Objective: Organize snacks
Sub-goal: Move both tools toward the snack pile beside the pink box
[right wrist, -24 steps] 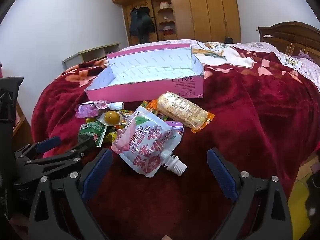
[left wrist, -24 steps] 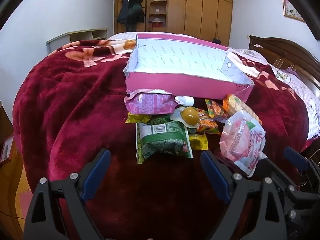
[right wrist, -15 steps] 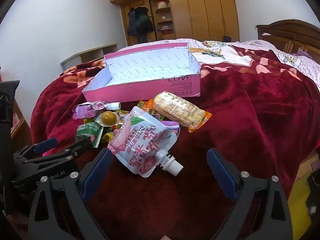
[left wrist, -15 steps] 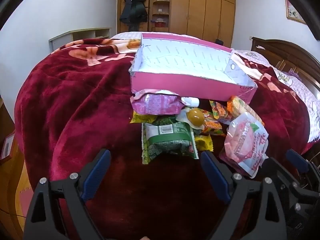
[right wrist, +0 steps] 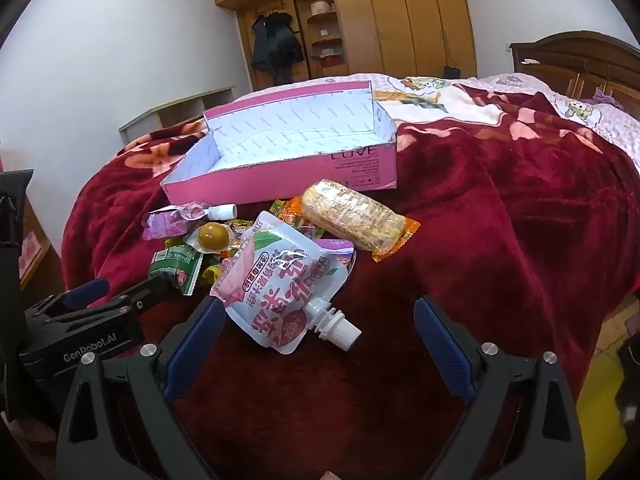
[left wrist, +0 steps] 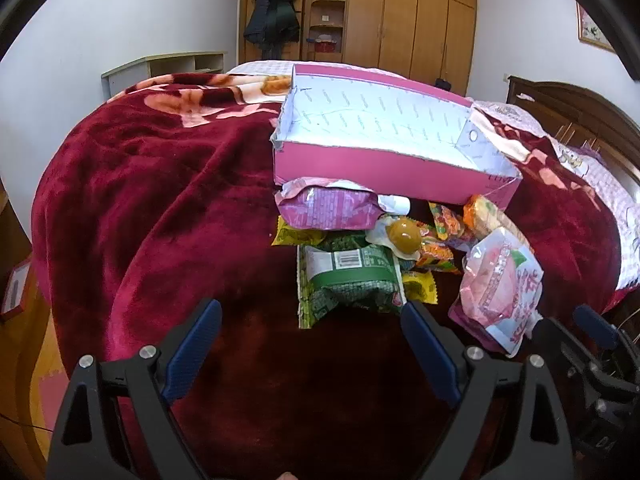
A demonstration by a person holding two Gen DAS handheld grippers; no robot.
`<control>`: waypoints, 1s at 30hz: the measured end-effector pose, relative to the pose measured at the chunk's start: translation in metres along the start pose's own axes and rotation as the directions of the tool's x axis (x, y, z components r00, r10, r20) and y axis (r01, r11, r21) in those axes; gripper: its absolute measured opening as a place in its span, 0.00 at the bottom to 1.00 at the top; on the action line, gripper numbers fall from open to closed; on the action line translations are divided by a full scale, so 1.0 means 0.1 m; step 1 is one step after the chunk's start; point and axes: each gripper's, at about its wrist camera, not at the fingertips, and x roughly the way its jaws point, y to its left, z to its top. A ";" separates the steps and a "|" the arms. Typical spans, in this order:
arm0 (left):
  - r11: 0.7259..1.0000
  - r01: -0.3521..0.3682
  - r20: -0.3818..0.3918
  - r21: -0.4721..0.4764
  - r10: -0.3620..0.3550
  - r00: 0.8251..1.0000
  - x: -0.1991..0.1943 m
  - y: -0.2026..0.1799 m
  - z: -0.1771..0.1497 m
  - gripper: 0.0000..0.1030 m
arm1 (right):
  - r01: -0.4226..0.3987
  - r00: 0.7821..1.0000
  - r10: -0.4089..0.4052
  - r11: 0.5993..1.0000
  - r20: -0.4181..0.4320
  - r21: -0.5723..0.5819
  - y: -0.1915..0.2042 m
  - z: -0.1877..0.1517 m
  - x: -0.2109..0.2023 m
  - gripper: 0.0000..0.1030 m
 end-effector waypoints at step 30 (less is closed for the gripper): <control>1.000 0.022 -0.021 0.001 -0.022 1.000 0.02 0.01 -0.01 0.91 | 0.004 1.000 -0.004 1.000 0.002 0.003 -0.01 -0.02 -0.03 0.94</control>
